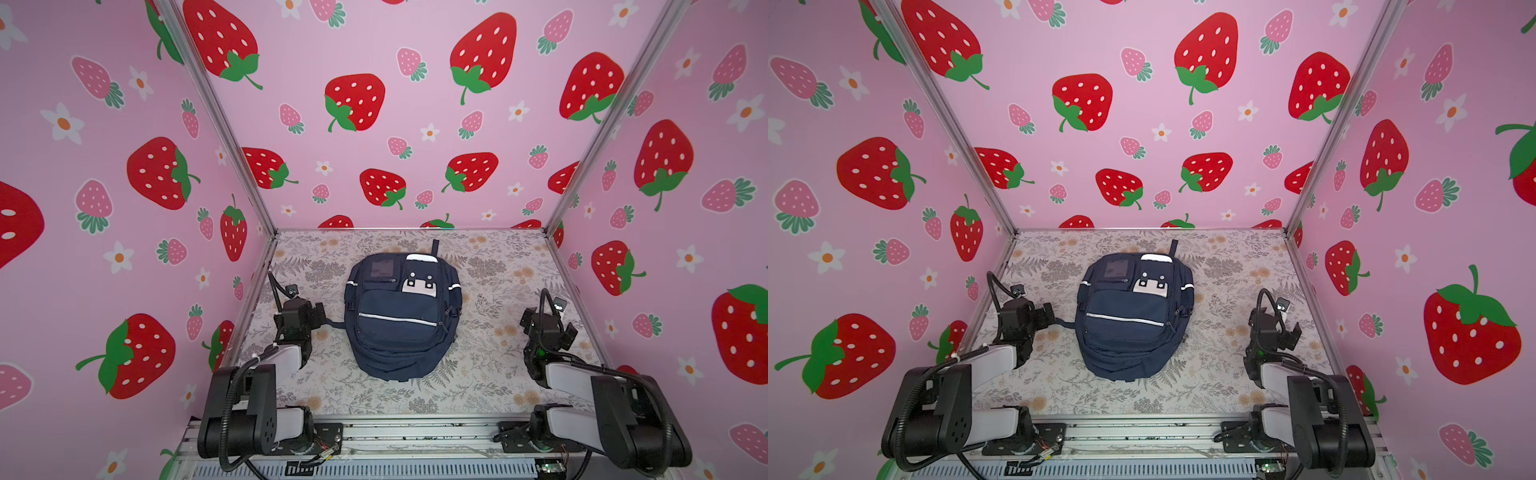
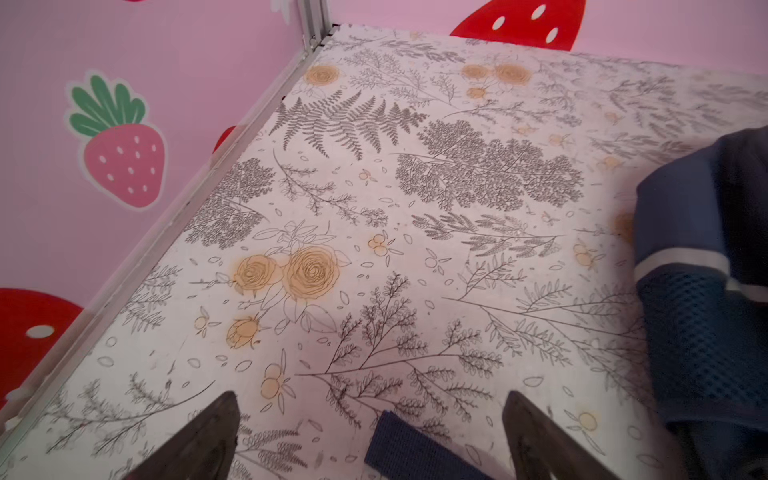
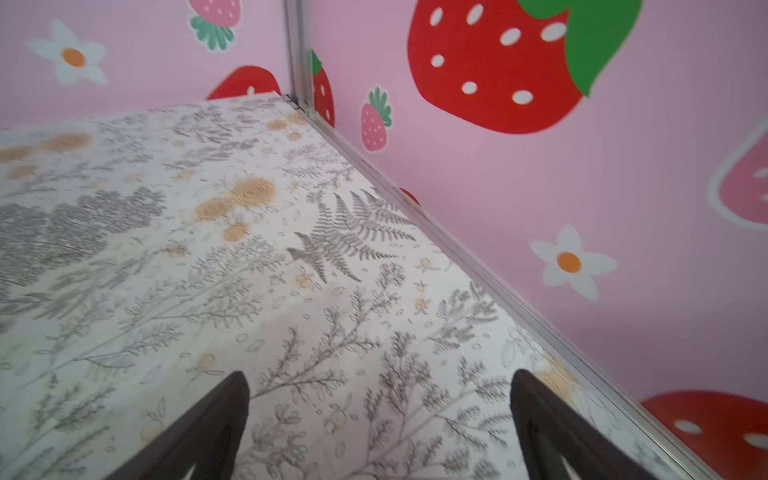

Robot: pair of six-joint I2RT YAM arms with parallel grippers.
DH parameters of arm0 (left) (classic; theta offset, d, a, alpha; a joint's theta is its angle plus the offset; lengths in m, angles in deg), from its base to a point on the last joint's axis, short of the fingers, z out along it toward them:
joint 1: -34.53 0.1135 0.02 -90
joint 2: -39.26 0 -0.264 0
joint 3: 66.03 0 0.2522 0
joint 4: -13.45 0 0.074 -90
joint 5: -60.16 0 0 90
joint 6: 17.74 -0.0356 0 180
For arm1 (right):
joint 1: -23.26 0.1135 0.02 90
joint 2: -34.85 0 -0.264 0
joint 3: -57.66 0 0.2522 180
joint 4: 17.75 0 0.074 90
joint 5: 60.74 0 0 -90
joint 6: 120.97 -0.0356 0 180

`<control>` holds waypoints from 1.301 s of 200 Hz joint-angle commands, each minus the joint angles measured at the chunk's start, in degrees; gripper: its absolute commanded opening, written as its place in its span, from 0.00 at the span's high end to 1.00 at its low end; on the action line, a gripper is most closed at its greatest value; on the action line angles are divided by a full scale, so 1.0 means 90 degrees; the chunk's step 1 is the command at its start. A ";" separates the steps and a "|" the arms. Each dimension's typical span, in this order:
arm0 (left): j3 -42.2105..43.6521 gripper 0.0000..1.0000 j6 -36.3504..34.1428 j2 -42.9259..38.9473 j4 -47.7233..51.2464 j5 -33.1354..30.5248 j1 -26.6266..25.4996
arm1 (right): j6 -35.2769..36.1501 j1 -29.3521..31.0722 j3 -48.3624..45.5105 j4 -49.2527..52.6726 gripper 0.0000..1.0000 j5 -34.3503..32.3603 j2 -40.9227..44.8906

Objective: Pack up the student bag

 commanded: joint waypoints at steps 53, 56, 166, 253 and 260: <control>-0.0114 0.01 -0.0162 0.1366 -0.2494 0.1009 -0.0335 | 0.1256 -0.0273 0.0408 -0.2867 0.01 0.3339 -0.1819; -0.0207 0.01 -0.0214 0.1275 -0.2135 0.1032 -0.0350 | 0.1245 -0.0287 0.0410 -0.2918 0.00 0.3349 -0.1853; -0.0374 0.01 -0.0360 0.1261 -0.1722 0.0901 -0.0501 | 0.1343 -0.0183 0.0495 -0.2534 0.00 0.3179 -0.1720; -0.0422 0.01 -0.0360 0.1280 -0.1659 0.0915 -0.0504 | 0.1442 -0.0105 0.0652 -0.2315 0.00 0.3179 -0.1808; -0.0422 0.01 -0.0359 0.1280 -0.1649 0.0916 -0.0508 | 0.1450 -0.0105 0.0645 -0.2318 0.00 0.3180 -0.1800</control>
